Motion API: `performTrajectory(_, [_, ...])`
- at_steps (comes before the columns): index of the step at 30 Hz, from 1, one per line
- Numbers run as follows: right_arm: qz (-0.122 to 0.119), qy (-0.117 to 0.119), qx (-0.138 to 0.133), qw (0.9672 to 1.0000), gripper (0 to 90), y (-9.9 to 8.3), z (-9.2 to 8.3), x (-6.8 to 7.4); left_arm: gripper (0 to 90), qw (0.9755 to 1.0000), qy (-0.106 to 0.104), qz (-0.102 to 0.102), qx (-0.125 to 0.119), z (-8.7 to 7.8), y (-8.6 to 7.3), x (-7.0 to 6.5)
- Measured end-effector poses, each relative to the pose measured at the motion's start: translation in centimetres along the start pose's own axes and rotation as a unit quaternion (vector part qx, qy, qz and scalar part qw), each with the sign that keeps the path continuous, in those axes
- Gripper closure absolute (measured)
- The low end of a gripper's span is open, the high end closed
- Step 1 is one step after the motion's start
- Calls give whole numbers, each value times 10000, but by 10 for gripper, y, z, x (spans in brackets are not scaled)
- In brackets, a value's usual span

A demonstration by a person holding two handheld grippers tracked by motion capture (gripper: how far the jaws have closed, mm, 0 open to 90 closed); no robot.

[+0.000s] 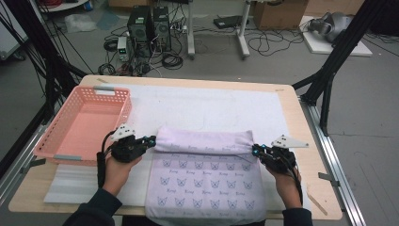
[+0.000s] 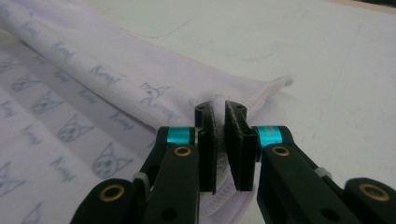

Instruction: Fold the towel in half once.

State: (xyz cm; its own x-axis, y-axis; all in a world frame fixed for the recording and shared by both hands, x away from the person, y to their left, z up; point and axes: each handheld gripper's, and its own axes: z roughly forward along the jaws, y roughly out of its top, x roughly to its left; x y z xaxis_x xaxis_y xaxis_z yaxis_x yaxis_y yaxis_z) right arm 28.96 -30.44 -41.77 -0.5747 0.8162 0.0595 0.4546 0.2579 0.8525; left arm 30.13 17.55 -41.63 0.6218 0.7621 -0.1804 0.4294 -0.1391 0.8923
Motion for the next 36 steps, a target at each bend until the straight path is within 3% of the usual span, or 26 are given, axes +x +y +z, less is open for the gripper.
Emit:
performTrajectory(2, [-34,66,107,9999,832,-5,-6,5,878,10000,-24,74,15,-5,-4,-2])
performTrajectory(8, [7,337,77,9994,832,-16,-24,12,878,9996,-279,-9,95,-22,-18,-11])
performTrajectory(13, [-2,416,322,9986,810,-24,-37,17,854,9984,-459,-65,327,-29,-36,-20])
performTrajectory(16, [132,221,356,9990,693,-27,-39,14,572,9989,-257,-218,339,-25,-39,-16])
performTrajectory(18, [359,147,148,9991,628,-26,-42,10,493,9984,-247,-398,314,-23,-39,-9])
performTrajectory(20, [394,9,32,9992,588,-24,-43,8,447,9982,-208,-465,327,-20,-37,-5])
performTrajectory(25, [578,-208,-7,9981,489,-19,-32,3,416,9960,-258,-804,276,-7,-24,9])
performTrajectory(29, [585,-160,144,9981,474,-8,-12,1,416,9941,-305,-964,386,14,-14,15])
performTrajectory(32, [584,-287,342,9973,476,0,6,-1,419,9939,-243,-874,626,32,-12,13])
performTrajectory(36, [674,-369,787,9939,611,4,28,-8,432,9935,-68,-719,884,45,-16,10])
